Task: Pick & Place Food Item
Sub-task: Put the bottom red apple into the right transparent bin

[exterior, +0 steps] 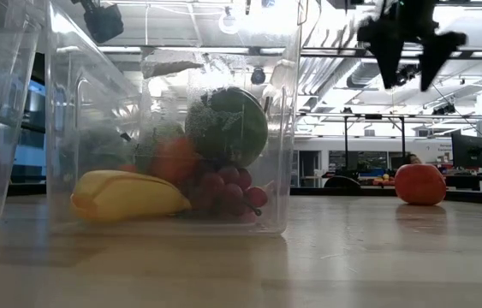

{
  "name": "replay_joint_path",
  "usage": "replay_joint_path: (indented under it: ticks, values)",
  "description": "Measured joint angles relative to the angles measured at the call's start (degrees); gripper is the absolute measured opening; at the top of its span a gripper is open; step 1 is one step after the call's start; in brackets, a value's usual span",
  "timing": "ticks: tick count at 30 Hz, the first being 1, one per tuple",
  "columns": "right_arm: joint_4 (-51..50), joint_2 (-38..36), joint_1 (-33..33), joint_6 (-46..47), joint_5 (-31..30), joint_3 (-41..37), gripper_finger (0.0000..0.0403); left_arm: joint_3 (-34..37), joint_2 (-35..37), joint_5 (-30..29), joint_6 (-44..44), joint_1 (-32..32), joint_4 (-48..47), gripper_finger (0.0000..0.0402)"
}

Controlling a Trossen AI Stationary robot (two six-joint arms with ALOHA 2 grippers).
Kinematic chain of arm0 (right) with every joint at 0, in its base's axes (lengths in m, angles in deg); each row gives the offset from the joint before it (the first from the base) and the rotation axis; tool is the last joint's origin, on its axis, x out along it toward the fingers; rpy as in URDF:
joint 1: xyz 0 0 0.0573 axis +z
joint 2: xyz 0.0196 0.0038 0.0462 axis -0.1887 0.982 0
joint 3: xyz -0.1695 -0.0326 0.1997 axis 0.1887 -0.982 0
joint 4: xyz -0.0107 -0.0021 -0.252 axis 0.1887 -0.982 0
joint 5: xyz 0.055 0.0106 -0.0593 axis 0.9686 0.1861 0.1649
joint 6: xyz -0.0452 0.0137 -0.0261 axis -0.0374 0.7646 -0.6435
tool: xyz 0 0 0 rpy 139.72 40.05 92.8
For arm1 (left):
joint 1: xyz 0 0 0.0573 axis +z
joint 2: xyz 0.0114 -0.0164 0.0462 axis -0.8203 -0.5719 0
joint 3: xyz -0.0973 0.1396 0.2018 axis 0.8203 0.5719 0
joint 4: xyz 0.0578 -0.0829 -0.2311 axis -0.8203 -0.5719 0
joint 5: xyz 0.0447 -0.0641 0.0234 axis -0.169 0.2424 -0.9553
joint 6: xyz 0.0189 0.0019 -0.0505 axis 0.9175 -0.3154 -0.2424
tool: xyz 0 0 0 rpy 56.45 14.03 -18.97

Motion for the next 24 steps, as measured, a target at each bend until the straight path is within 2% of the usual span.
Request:
replay_joint_path:
  ticks: [5, 13, 24]
  values:
    - [7.5, -4.6, -3.3, -1.7, 3.8, -10.5, 0.0359, 0.0, 0.0, 0.0, -1.9, 0.0, 0.0, 0.0281]
    - [21.5, -5.0, -9.5, -6.2, 8.0, -24.0, 0.0359, 0.0, 0.0, 0.0, -8.6, 0.0, 2.9, 0.0281]
    - [32.5, -4.7, -14.7, -7.0, 11.1, -32.6, 0.0359, 0.0, 0.0, 0.0, -9.9, 0.0, 7.0, 0.0281]
